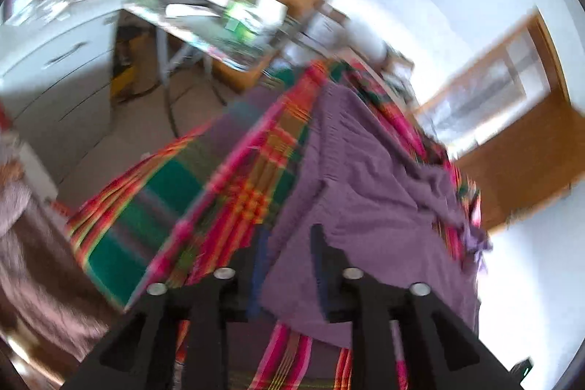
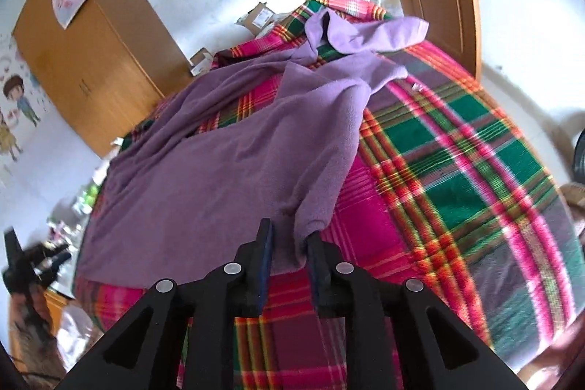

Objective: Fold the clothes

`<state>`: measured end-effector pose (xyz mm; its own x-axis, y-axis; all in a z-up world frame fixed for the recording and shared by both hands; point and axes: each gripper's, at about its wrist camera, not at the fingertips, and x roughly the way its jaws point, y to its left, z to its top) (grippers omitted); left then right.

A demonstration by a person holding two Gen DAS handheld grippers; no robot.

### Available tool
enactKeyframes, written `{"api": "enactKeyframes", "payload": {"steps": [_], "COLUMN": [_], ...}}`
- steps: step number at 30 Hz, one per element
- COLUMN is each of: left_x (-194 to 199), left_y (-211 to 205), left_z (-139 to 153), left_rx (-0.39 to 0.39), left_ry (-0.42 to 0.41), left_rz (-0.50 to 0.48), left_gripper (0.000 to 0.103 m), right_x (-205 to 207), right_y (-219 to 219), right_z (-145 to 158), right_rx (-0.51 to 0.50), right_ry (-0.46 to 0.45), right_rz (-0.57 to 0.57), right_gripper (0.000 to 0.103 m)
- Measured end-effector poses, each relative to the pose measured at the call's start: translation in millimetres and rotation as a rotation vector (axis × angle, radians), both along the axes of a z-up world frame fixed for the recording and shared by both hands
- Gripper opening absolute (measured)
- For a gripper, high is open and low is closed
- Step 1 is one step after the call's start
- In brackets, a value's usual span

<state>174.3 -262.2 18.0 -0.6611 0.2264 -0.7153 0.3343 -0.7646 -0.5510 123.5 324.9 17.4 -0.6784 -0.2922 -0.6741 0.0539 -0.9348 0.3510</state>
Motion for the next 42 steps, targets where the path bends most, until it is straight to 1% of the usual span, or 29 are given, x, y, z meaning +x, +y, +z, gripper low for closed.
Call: {"api": "enactKeyframes", "payload": {"steps": [1, 5, 7, 9, 11, 12, 13, 15, 18, 21, 24, 26, 28, 31, 34, 37, 39, 40, 42], "left_x": [-5.8, -29.1, -40.7, -52.3, -63.9, -69.7, -75.5, -83.3, -80.0, -76.6, -75.1, -75.0, -73.9, -71.5, -71.4, -72.0, -72.7, -72.8, -73.6], "left_y": [1.3, 6.7, 9.4, 12.0, 14.7, 16.1, 17.4, 18.5, 14.0, 16.8, 25.5, 27.0, 22.9, 18.9, 17.9, 16.8, 17.3, 17.8, 18.6], "left_z": [-1.7, -8.4, -11.7, -15.1, -18.4, -20.1, -21.7, -24.1, -24.0, -23.0, -20.8, -22.3, -24.7, -25.9, -28.2, -31.6, -33.4, -33.8, -33.5], "left_rx": [0.002, 0.012, 0.016, 0.021, 0.026, 0.028, 0.031, 0.040, 0.054, 0.027, -0.013, 0.003, 0.043, 0.073, 0.093, 0.117, 0.124, 0.125, 0.118], "left_ry": [-0.008, -0.039, -0.055, -0.070, -0.086, -0.094, -0.101, -0.110, -0.103, -0.098, -0.088, -0.080, -0.069, -0.054, -0.052, -0.047, -0.041, -0.038, -0.033], "left_rz": [-0.015, -0.077, -0.108, -0.139, -0.169, -0.185, -0.200, -0.220, -0.213, -0.222, -0.257, -0.272, -0.266, -0.264, -0.276, -0.281, -0.288, -0.292, -0.301], "left_gripper": [0.029, 0.029, 0.031, 0.032, 0.032, 0.032, 0.032, 0.032, 0.032, 0.032, 0.032, 0.032, 0.032, 0.031, 0.029, 0.029, 0.029, 0.029, 0.029], "right_x": [3.1, 15.4, 21.0, 24.4, 23.2, 20.2, 12.9, -2.5, -32.4, -63.2, -95.3, -118.8, -135.8, -159.1, -174.3, -190.8, -200.9, -204.5, -210.9], "right_y": [-0.6, 0.7, 2.4, 2.8, 0.4, -2.9, -9.6, -25.1, -60.6, -111.3, -167.5, -213.8, -251.2, -307.0, -351.9, -386.4, -405.8, -414.6, -432.9], "right_z": [1.5, 9.0, 15.8, 25.0, 33.6, 36.6, 38.3, 40.2, 43.1, 45.8, 47.1, 45.4, 41.3, 34.3, 31.0, 25.4, 17.2, 12.6, -0.3], "right_rx": [0.017, 0.043, 0.064, 0.082, 0.076, 0.073, 0.072, 0.078, 0.102, 0.124, 0.144, 0.174, 0.202, 0.239, 0.238, 0.230, 0.233, 0.242, 0.260], "right_ry": [0.011, 0.069, 0.118, 0.177, 0.222, 0.234, 0.233, 0.220, 0.199, 0.181, 0.163, 0.134, 0.113, 0.083, 0.088, 0.072, 0.034, 0.019, -0.042], "right_rz": [-0.006, -0.042, -0.084, -0.129, -0.149, -0.150, -0.124, -0.065, 0.049, 0.215, 0.372, 0.485, 0.579, 0.721, 0.808, 0.829, 0.863, 0.872, 0.926], "right_gripper": [0.019, 0.019, 0.024, 0.025, 0.029, 0.033, 0.037, 0.037, 0.037, 0.037, 0.037, 0.037, 0.037, 0.037, 0.037, 0.038, 0.038, 0.040, 0.043]}}
